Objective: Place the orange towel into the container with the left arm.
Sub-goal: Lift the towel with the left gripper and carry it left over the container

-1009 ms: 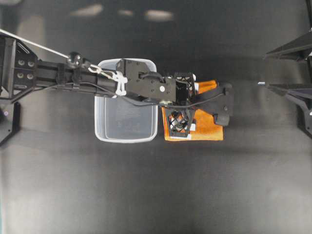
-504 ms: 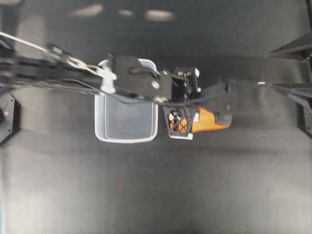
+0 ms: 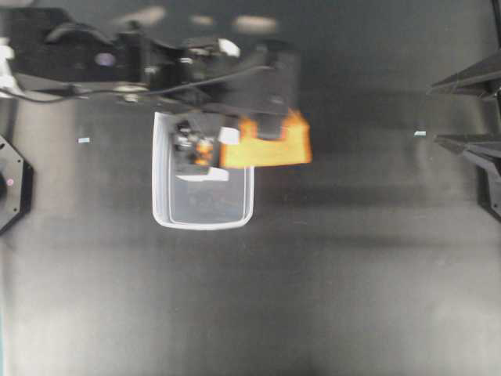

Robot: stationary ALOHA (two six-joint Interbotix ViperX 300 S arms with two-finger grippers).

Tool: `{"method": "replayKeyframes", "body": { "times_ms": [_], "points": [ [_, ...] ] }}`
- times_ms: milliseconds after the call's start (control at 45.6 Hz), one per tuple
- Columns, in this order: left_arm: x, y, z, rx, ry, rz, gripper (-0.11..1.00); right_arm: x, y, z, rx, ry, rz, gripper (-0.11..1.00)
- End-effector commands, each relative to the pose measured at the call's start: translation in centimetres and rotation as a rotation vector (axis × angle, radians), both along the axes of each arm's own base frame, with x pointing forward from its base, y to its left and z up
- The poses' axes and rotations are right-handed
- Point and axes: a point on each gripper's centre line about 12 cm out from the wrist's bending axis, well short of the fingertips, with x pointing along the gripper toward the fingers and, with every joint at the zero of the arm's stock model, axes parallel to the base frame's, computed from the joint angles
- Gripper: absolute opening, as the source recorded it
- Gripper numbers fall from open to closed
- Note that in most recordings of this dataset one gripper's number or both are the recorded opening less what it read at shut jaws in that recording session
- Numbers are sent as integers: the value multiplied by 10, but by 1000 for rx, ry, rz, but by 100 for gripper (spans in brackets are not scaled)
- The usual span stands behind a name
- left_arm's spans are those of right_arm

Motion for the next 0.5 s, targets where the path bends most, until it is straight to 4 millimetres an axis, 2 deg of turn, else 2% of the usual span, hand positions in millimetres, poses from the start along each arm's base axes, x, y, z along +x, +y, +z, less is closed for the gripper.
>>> {"method": "replayKeyframes", "body": {
  "times_ms": [0, 154, 482],
  "points": [
    [-26, -1, 2, 4, -12, -3, 6, 2, 0, 3, 4, -6, 1, 76],
    [-41, -2, -4, 7, -59, -5, 6, 3, 0, 0, 5, 8, 1, 76],
    [-45, -2, -20, 4, -43, -2, 6, 3, 0, -4, 8, 44, 0, 76]
  ]
}}
